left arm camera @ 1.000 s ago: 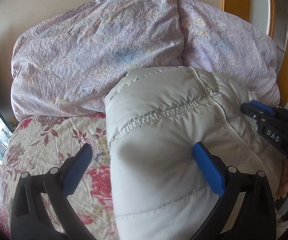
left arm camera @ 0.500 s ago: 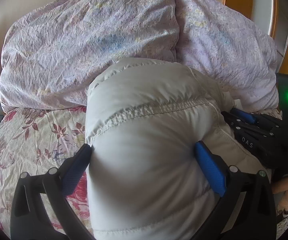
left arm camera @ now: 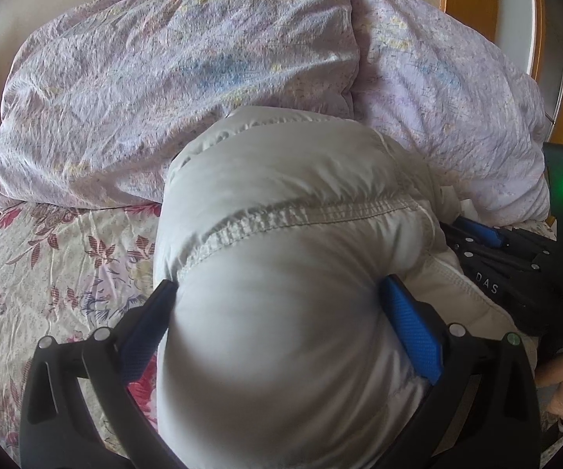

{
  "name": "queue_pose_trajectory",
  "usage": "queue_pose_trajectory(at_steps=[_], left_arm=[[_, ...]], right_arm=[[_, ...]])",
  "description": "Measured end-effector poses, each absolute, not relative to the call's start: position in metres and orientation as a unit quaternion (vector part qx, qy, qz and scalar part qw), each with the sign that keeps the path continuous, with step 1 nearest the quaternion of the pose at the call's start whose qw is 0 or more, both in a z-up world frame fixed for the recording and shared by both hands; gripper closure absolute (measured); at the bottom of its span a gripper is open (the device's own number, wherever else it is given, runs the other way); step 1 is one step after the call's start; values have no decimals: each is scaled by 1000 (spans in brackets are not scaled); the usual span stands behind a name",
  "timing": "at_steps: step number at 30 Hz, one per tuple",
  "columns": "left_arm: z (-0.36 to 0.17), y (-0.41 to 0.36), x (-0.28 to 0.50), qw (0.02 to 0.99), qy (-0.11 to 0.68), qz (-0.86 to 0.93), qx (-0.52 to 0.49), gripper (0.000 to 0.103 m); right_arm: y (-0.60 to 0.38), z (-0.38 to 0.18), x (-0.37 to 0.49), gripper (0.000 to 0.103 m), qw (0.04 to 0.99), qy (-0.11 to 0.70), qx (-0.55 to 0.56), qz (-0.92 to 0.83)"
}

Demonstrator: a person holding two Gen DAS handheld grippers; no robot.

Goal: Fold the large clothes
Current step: 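Lower the jacket bundle onto the bed and press it with both tools, then open both tools and pull them back from the jacket bundle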

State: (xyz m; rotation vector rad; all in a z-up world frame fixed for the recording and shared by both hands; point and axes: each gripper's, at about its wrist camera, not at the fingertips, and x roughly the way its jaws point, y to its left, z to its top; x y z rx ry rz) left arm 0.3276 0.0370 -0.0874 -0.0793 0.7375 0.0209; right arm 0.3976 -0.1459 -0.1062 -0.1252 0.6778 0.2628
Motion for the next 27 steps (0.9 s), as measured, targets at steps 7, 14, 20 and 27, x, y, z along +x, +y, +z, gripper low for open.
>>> queue_pose_trajectory(at_steps=[7, 14, 20, 27], left_arm=[[-90, 36, 326, 938, 344, 23, -43, 2], [-63, 45, 301, 928, 369, 43, -39, 2], [-46, 52, 260, 923, 379, 64, -27, 2], [-58, 62, 209, 902, 421, 82, -45, 2]], right_arm=[[-142, -111, 401, 72, 937, 321, -50, 129], [-151, -88, 375, 26, 940, 323, -33, 100], [-168, -69, 331, 3, 934, 344, -11, 90], [-195, -60, 263, 1, 927, 367, 15, 71]])
